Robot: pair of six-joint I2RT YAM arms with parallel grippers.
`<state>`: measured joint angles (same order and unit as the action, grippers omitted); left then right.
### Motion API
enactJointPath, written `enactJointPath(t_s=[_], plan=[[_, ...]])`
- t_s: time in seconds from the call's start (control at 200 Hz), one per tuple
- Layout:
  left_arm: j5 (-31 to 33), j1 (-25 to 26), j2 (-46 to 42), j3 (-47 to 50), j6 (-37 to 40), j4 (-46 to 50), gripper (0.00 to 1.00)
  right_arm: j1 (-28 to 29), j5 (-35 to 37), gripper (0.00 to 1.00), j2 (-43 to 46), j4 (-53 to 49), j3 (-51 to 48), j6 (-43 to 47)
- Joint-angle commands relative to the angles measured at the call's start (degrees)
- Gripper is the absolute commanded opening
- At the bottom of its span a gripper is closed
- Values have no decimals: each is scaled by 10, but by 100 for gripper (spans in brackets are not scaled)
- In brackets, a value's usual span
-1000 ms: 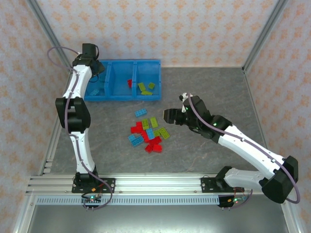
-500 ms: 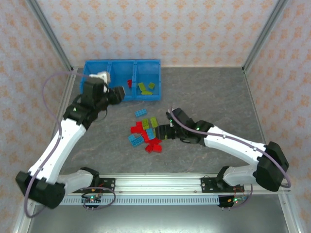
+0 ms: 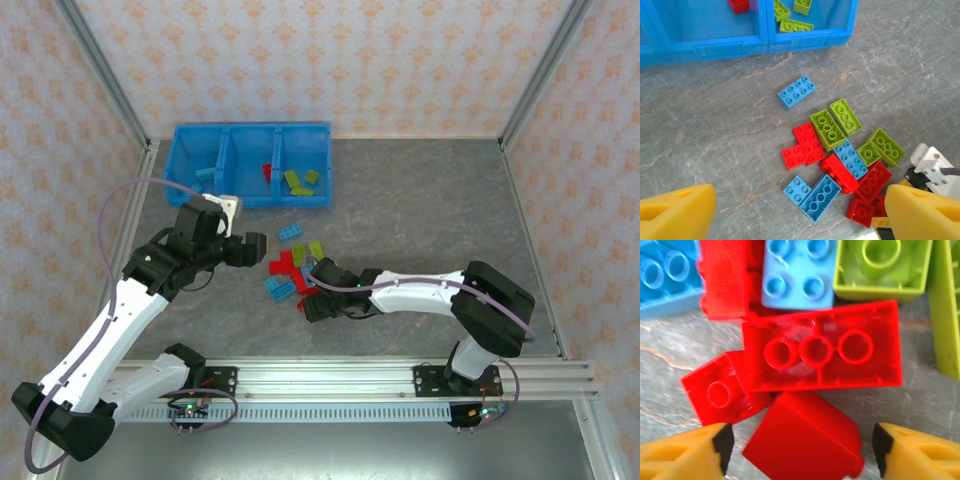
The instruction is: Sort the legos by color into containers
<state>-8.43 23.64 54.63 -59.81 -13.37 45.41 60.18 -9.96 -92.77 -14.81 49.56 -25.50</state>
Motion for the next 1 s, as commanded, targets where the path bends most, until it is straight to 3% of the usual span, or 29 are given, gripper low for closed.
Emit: enactJointPath(t_s=[0.0,0.215,0.35,0.505,0.686,0.801,0.996], plan=[[21,2,1,7,12,23,92,3,24,68,-8,15,2,2],[45,2,-1,4,12,28,95,4,62,52,11,5,-18,-6],[62,1,-12,-11,23,56,97,4,75,48,40,-12,-22,-5],[87,1,-37,2,34,62,99,4,89,44,133,10,-41,-3],[103,1,-47,10,31,64,100,3,175,41,206,68,-14,68],[118,0,-59,11,38,64,100,-15,206,40,164,130,51,151],[150,-1,-92,29,37,58,100,-83,135,38,-15,172,233,205]])
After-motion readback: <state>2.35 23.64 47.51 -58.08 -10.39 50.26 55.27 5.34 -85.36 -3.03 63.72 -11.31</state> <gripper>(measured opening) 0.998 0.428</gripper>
